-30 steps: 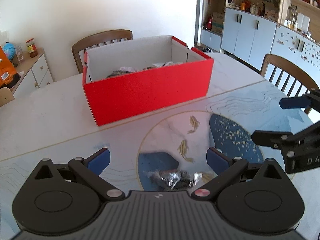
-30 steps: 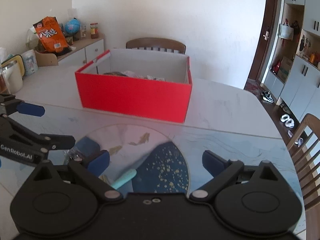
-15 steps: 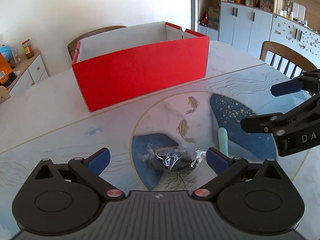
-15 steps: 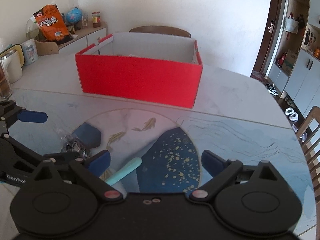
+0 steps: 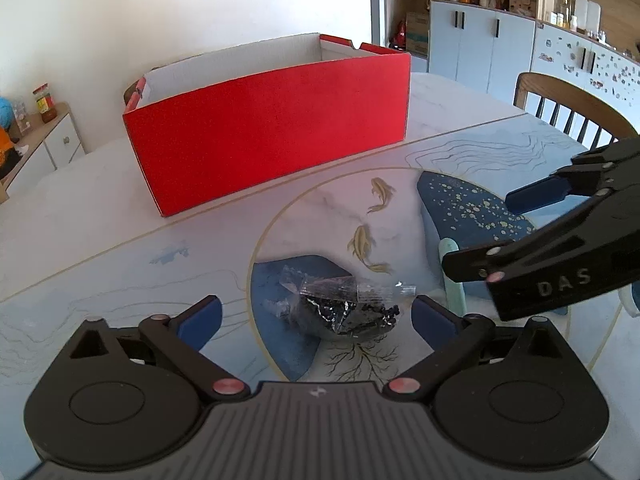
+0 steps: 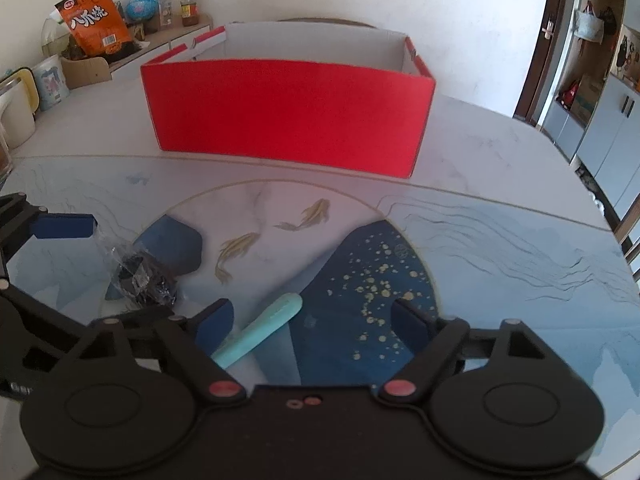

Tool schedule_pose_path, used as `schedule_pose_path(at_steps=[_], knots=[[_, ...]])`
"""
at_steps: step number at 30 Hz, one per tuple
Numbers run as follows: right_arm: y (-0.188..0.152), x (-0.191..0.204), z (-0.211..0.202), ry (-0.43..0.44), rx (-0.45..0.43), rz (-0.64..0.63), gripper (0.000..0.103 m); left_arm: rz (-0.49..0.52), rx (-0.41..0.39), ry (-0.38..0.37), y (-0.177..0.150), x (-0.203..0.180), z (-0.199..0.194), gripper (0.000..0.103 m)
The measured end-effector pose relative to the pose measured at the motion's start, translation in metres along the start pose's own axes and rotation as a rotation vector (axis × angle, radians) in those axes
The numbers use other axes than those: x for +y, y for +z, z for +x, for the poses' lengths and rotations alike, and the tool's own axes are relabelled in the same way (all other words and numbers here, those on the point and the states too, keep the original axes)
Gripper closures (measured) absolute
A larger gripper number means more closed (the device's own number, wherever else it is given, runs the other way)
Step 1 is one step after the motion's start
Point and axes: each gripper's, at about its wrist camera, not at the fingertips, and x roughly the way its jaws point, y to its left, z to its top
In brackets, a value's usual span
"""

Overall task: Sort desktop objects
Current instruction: 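Close the left gripper on the clear bag while the right grips the teal stick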

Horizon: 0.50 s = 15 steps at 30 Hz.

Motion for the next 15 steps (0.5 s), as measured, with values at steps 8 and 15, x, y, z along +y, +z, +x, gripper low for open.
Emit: schedule_pose_path(at_steps=[8,15], knots=[[0.001,0.005,0.013,-0.016,0.049,-0.003,0.028,0.026,0.005,-0.005,-0.003,-0.002,0.005,0.025],[0.002,0.006,0.017,0.002,0.068,0.031,0.037,0.028,0.011,-0.015,-0.004,-0.002,0.010,0.041]])
